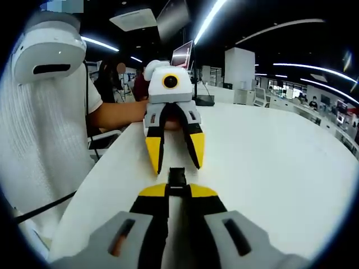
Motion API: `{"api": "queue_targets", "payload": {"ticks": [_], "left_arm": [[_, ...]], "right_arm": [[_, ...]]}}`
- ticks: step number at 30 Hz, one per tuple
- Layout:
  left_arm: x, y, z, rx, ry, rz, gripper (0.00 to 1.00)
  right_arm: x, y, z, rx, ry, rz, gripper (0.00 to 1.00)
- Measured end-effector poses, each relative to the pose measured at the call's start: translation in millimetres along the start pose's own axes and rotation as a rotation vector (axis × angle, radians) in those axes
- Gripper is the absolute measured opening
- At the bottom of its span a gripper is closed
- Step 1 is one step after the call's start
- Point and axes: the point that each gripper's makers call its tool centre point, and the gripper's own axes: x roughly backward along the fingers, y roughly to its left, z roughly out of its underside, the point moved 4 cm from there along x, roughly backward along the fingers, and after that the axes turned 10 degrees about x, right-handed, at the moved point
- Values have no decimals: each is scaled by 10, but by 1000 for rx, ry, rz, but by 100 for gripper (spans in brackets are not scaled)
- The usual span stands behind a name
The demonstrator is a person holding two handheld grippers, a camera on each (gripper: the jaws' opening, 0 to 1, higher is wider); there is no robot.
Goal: Snap the two parts of the plastic buckle together until the buckle closes and remains connected.
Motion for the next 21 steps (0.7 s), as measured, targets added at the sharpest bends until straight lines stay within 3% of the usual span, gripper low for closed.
{"api": "queue_targets", "payload": {"ticks": [13, 21], "left_arm": [[78, 116, -115, 63, -82, -45, 26], [60, 120, -99, 66, -78, -52, 26]], "right_arm": [[35, -215, 54, 12, 16, 19, 11], [43, -402, 84, 13, 31, 18, 11]]}}
